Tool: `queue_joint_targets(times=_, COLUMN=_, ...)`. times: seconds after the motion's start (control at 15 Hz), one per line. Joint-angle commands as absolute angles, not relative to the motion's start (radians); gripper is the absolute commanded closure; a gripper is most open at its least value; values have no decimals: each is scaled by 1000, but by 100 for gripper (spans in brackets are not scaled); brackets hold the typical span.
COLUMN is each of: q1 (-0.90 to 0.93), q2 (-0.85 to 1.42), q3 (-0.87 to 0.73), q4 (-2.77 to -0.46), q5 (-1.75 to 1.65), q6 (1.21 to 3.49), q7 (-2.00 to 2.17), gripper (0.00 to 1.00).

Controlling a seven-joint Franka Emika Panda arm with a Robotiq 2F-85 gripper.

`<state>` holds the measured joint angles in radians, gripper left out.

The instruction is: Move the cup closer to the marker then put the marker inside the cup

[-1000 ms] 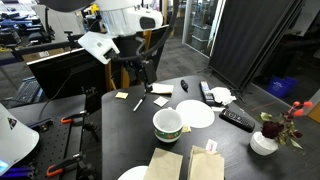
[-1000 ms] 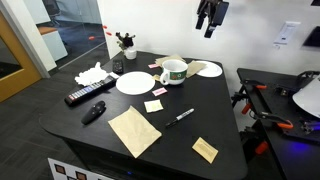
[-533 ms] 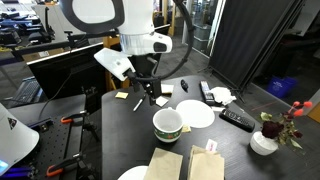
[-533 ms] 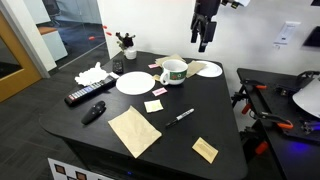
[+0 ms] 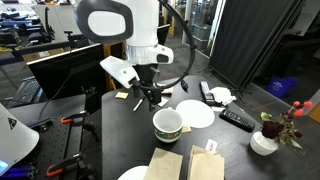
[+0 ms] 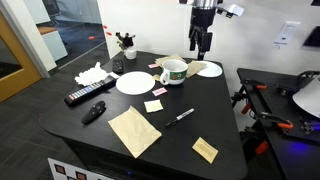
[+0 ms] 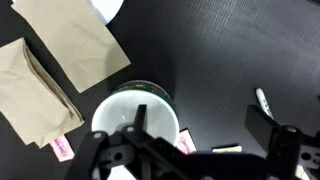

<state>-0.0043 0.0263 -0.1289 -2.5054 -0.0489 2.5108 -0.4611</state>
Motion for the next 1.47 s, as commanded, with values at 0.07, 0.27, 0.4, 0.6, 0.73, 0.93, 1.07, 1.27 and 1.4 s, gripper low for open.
queue_joint_targets(times=0.07, q1=-31, q2=25, q3=-103, q4=-2504, q5=-50, q6=2508, q7=-460, gripper=0)
queue_joint_targets(times=0.27, q1=-31, q2=25, q3=-103, q4=-2504, q5=-50, q6=2508, q7=-460, gripper=0)
queue_joint_targets(times=0.4, q1=-29, q2=55, q3=-98, q4=-2483, q5=-100, q6=2515, q7=-440, gripper=0)
queue_joint_targets(times=0.6, q1=-31, q2=95, q3=-93, q4=-2454, q5=-153, q6=2528, q7=-450, gripper=0)
queue_joint_targets(times=0.73, q1=-35, q2=126, q3=-92, q4=-2428, q5=-172, q6=2530, q7=-465, gripper=0)
queue_joint_targets(times=0.93, q1=-44, q2=180, q3=-92, q4=-2387, q5=-204, q6=2547, q7=-485, gripper=0)
queue_joint_targets(times=1.07, q1=-57, q2=218, q3=-86, q4=-2365, q5=-208, q6=2576, q7=-516, gripper=0)
queue_joint_targets(times=1.27, q1=-84, q2=268, q3=-62, q4=-2341, q5=-181, q6=2616, q7=-595, gripper=0)
queue_joint_targets(times=1.4, q1=-105, q2=299, q3=-41, q4=-2328, q5=-170, q6=2630, q7=-636, gripper=0)
